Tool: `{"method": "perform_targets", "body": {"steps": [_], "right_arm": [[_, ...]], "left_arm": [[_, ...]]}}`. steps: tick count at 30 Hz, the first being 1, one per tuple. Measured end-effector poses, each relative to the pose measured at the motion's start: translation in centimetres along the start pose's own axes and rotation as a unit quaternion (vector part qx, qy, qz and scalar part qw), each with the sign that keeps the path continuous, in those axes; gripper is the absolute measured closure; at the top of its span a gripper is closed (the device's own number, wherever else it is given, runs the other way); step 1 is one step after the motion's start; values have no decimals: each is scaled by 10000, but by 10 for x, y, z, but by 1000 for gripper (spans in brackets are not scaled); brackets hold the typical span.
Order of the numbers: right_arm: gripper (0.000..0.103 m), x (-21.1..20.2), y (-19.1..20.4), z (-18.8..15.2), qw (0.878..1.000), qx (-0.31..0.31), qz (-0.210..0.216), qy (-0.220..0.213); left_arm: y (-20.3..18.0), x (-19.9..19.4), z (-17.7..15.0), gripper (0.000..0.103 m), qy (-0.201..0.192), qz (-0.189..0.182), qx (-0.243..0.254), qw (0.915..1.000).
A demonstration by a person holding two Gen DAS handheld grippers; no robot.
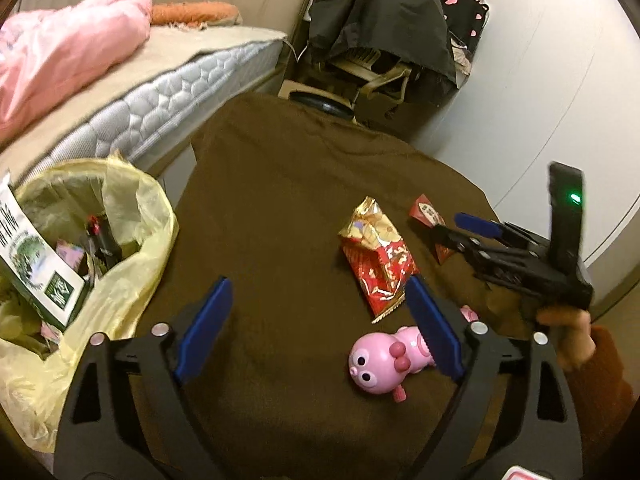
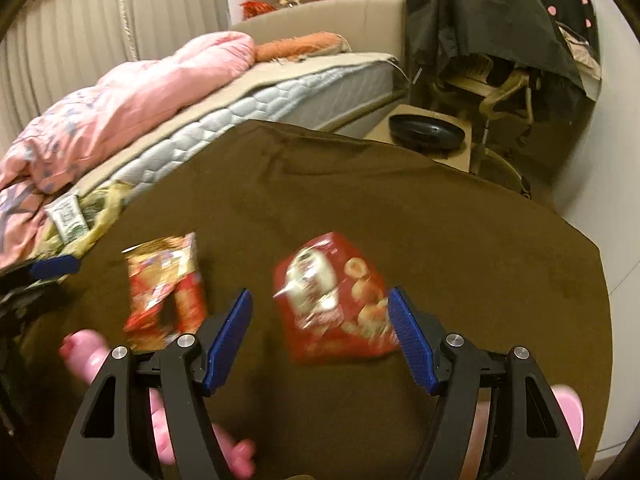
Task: Collect trash
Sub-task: 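Grasp the red-gold wrapper with the left tool while the right tool grasps the red sausage stick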
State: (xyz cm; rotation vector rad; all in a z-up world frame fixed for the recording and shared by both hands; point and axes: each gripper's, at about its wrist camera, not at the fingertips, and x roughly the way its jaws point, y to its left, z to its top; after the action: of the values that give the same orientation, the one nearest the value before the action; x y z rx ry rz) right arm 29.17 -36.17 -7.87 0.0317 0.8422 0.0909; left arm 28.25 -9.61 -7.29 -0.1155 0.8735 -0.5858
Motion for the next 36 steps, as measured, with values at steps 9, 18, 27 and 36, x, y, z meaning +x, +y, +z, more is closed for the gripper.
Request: {"method": "perform_targets", "body": {"steps": [9, 18, 27, 36], "right_arm": [[60, 4, 5, -4, 9997, -101, 182, 107], [83, -38, 14, -31, 9995, -76, 283, -94], [83, -73, 22, -74, 9991, -239, -207, -293], [83, -79, 9, -89, 9991, 158, -32, -385]], "left_arm": [[-4, 3, 3, 19, 132, 128, 131, 9997], [-17, 15, 11, 27, 231, -3, 151, 9996], [-37, 47, 30, 32, 477, -43, -41, 9988], [-59, 74, 34, 55, 678, 480, 320, 9960]]}}
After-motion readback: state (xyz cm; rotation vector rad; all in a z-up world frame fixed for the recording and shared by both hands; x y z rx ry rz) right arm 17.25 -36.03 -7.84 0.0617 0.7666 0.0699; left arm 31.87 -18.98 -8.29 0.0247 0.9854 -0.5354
